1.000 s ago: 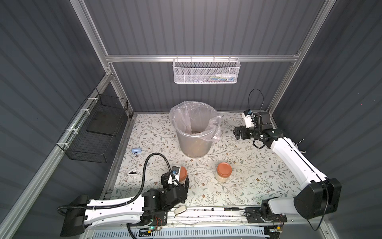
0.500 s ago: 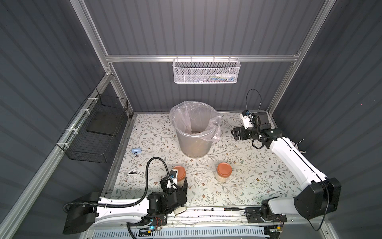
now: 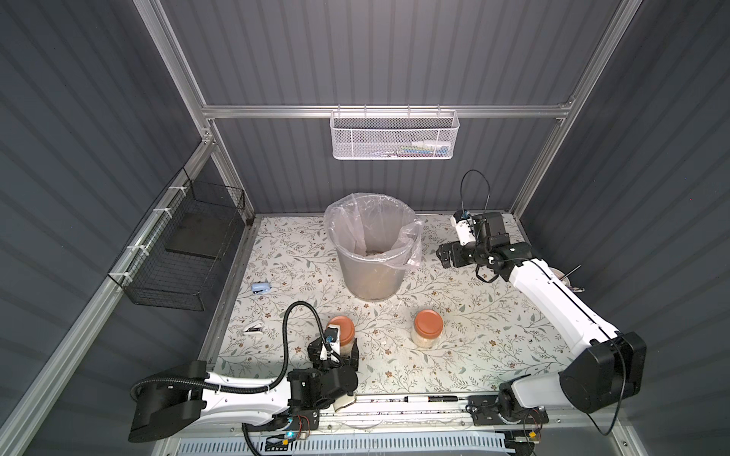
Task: Empty expired oatmeal from jars
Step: Pick up the jar from the center of the board.
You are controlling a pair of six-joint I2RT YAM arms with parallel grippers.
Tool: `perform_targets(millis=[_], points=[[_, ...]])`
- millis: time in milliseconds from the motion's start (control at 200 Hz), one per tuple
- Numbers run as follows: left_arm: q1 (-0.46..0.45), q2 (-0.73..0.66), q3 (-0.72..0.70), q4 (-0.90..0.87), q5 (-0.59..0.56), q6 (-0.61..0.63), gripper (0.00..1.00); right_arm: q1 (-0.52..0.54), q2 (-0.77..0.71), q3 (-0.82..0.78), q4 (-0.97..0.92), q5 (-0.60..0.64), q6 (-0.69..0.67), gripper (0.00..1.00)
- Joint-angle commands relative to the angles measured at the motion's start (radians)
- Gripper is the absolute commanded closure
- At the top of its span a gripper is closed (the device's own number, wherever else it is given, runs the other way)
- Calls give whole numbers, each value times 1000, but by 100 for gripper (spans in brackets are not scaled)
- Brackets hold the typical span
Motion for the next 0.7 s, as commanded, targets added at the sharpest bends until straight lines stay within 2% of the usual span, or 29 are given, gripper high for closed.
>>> perform_targets(millis=[0,120,290,365,625,695], points=[[-4,34,-5,50,-53,10,0,9,-5,-8,-7,15,2,1],[-3,65,-22,127,-56,47,3,9,-14,-19,-5,20,4,1],[2,62,-29,173,-58,95,28,10,-30,-38,-2,21,-5,1],[2,69,-30,209,-59,133,36,10,-35,-58,11,20,-10,1],[1,26,19,298,-6,377,57,19,-39,-95,26,11,1,1],[4,-10,38,278,15,435,57,24,-45,-93,25,18,-2,1]])
